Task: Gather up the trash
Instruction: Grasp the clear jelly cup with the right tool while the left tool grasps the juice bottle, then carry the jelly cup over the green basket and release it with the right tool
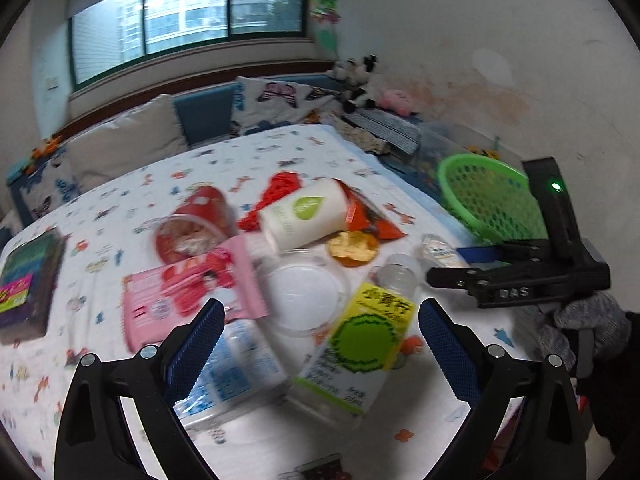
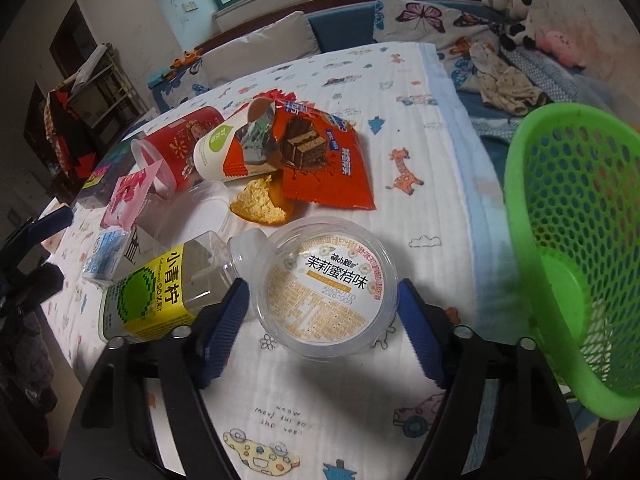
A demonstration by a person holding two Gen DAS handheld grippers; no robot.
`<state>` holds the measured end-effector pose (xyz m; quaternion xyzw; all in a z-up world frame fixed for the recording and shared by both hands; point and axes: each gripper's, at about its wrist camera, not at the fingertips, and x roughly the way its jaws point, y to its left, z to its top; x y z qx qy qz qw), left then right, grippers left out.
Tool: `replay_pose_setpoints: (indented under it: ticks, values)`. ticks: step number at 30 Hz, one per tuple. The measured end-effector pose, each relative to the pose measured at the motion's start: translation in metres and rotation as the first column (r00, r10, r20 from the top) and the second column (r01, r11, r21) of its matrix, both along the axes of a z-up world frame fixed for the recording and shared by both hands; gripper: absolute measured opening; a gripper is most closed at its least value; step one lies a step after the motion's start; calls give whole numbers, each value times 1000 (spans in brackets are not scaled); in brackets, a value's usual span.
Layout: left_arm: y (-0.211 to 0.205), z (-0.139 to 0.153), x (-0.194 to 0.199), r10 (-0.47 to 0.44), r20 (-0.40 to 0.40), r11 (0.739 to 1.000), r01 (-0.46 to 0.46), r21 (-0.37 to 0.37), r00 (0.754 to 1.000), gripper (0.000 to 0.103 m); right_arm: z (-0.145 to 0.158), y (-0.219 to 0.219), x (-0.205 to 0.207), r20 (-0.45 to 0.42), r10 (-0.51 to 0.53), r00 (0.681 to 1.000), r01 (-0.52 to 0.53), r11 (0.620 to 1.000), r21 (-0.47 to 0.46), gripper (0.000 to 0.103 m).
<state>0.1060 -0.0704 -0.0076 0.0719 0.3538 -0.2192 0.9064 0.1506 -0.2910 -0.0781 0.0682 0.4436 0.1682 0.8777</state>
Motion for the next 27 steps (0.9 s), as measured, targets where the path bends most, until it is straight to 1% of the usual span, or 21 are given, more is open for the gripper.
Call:
replay_pose_setpoints:
  ticks: [3, 5, 9, 12, 13, 14, 15, 19, 23, 24, 25, 27]
  values:
    - [-10, -3, 1, -45, -9, 999, 45, 13, 999, 95, 1, -3, 1, 0, -1, 1000, 1, 1000, 11, 70]
    - [-18, -7, 3, -78, -22, 996, 78, 31, 997, 95, 6, -4, -2, 14, 1, 1000, -1, 1000, 6, 69]
    - [-33, -17, 12, -132, -71, 990, 135, 49, 989, 95, 22, -11, -12, 58, -13, 998, 13, 1000, -1, 69]
    - [-46, -24, 19, -163, -90, 983, 169, 70, 983, 94, 33, -23, -18, 85, -50, 995, 51, 999, -6, 69]
    - [-49, -26, 21, -171, -93, 981, 179, 80, 981, 92, 37, -28, -20, 92, -64, 994, 65, 998, -4, 69]
    - [-52, -28, 23, -173, -95, 979, 182, 94, 980, 85, 41, -35, -22, 102, -83, 991, 84, 996, -4, 69]
    - [-55, -30, 26, -174, -101, 977, 185, 106, 980, 83, 44, -43, -24, 113, -107, 988, 109, 994, -9, 69]
    - [-59, -39, 37, -194, -146, 971, 211, 113, 970, 79, 49, -71, -25, 127, -193, 973, 198, 980, -33, 69]
    - [-61, -45, 42, -216, -170, 964, 238, 120, 961, 78, 47, -100, -25, 123, -267, 956, 275, 960, -59, 69]
    - [-62, -46, 42, -218, -172, 963, 241, 121, 961, 75, 45, -109, -24, 119, -287, 951, 296, 953, -65, 69]
    - [-63, -48, 43, -221, -179, 961, 245, 125, 959, 70, 43, -115, -24, 112, -301, 947, 309, 949, -66, 69]
    - [-66, -51, 44, -228, -190, 958, 255, 130, 955, 67, 39, -126, -22, 100, -328, 940, 335, 940, -69, 69]
